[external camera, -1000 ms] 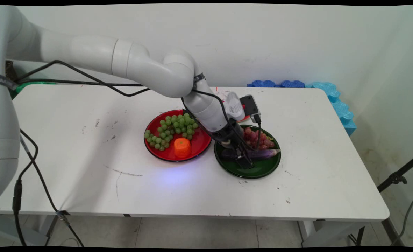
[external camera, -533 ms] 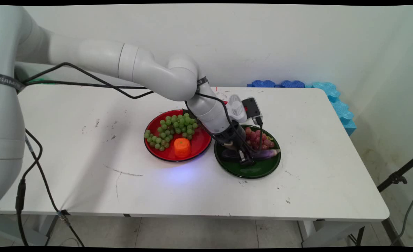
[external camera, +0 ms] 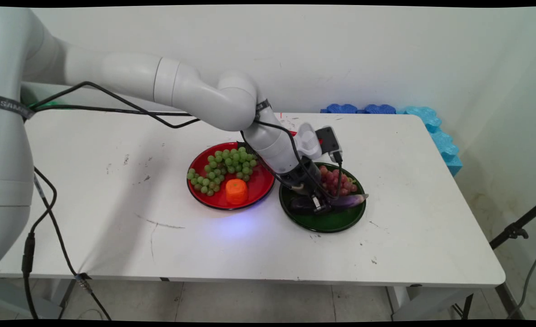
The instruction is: Place the picked object on the table
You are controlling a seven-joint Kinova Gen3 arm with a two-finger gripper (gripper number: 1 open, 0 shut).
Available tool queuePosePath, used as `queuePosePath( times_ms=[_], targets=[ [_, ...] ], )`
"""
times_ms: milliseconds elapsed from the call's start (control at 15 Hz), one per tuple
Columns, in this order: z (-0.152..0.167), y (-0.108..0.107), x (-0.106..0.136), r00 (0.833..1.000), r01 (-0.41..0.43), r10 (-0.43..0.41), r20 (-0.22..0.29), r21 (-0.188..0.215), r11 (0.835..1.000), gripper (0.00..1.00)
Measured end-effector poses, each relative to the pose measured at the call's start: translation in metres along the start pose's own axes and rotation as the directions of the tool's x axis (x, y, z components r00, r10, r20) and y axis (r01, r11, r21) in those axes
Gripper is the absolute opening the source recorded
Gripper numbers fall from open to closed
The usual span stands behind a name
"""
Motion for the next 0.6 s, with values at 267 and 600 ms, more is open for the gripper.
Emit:
queuePosePath(
  times_ms=[267, 600],
  targets=[
    [-0.018, -0.001, 0.007, 1.000, 0.007, -0.007, -0.026, -0.002, 1.000, 0.00],
    [-0.068, -0.006, 0.022, 0.997, 0.022, -0.022, -0.076, -0.007, 1.000, 0.00]
  ],
)
